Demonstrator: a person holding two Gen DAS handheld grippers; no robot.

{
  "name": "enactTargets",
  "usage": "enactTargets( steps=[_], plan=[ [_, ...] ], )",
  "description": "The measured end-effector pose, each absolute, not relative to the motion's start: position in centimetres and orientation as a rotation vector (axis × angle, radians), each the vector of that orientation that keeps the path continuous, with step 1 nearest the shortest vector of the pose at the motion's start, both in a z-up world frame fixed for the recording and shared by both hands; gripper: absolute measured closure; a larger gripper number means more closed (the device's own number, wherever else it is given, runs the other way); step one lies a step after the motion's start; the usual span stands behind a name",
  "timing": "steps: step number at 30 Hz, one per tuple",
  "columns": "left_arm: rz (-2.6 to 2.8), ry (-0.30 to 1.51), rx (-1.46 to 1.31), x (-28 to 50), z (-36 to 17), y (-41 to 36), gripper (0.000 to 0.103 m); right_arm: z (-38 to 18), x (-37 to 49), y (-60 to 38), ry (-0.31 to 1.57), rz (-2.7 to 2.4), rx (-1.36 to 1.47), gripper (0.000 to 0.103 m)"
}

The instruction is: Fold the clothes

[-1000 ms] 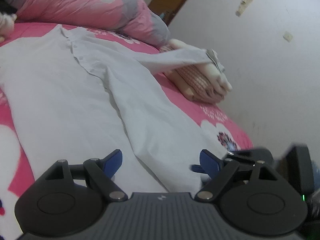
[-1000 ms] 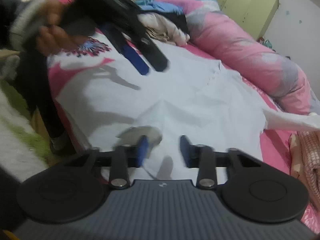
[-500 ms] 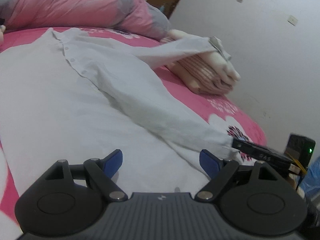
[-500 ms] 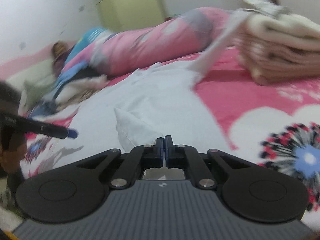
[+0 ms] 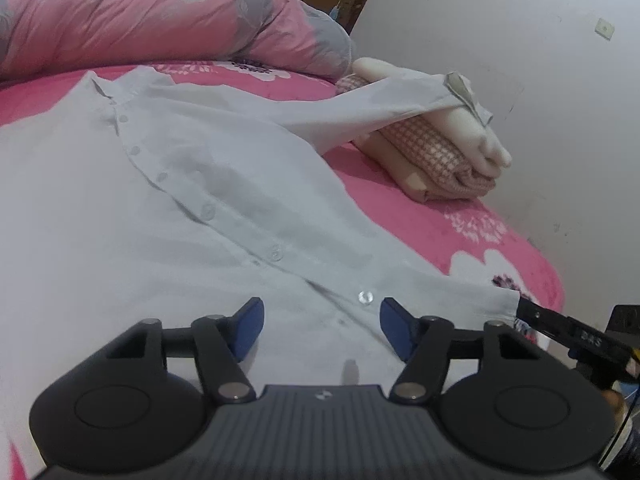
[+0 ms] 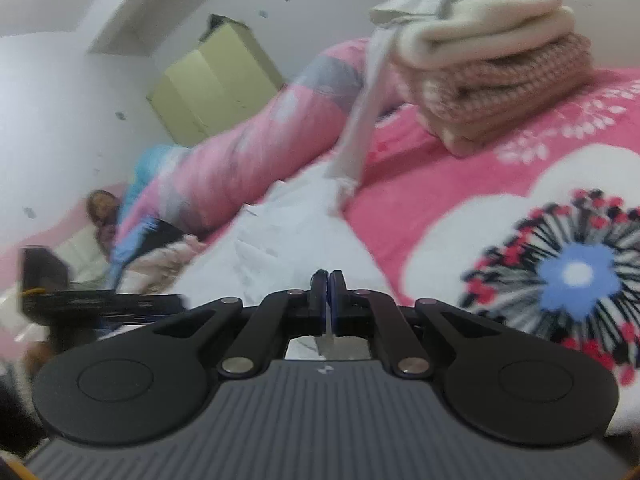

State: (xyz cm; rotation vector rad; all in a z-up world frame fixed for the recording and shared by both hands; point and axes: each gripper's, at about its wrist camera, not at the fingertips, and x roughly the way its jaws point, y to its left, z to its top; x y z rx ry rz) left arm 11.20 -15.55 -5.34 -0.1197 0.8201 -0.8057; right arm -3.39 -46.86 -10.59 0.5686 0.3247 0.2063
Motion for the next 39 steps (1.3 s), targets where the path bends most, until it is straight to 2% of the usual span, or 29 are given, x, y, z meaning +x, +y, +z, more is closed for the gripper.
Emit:
enactTargets(
  steps=[4,12,20,23,27,31,37,39],
  plan=[
    [-0.928,0.888,-0.227,10.7,-6.1,-15.8,0.041,-9.0,-3.2,-45.9,0.305,0.290,0.524,0.102],
    [-1.169,1.139,-0.714,10.1,-10.5,-18.5,0.040,-7.6,-2.9,-44.4,0.305,0.359,0.496,0.102],
    [-1.076,1.153,-0.692,11.2,-11.1,-19.1,0.040,-9.6,-2.8,-44.7,0.412,0.058,0.373,0.098],
    [-1.049,1.137,-0.699,11.9,-10.8,-18.5,0.040,-9.6,-3.7,-42.8,0.412,0.041,0.116,0.095],
    [-1.024,1.118,-0.689,12.4,-10.3,-18.1,0.038,-9.8,-4.9,-40.2,0.400,0.033,-0.216,0.059],
    [-1.013,1.125,-0.675,12.4,-10.4,-18.0,0.037,-10.6,-5.4,-38.0,0.375,0.046,-0.489,0.058],
    [-1.007,1.122,-0.634,12.2,-10.2,-17.7,0.037,-13.8,-6.7,-35.0,0.281,0.086,-1.115,0.057],
    [-1.006,1.116,-0.628,12.0,-10.0,-17.5,0.037,-14.5,-7.2,-34.7,0.257,0.157,-1.259,0.061]
  ],
)
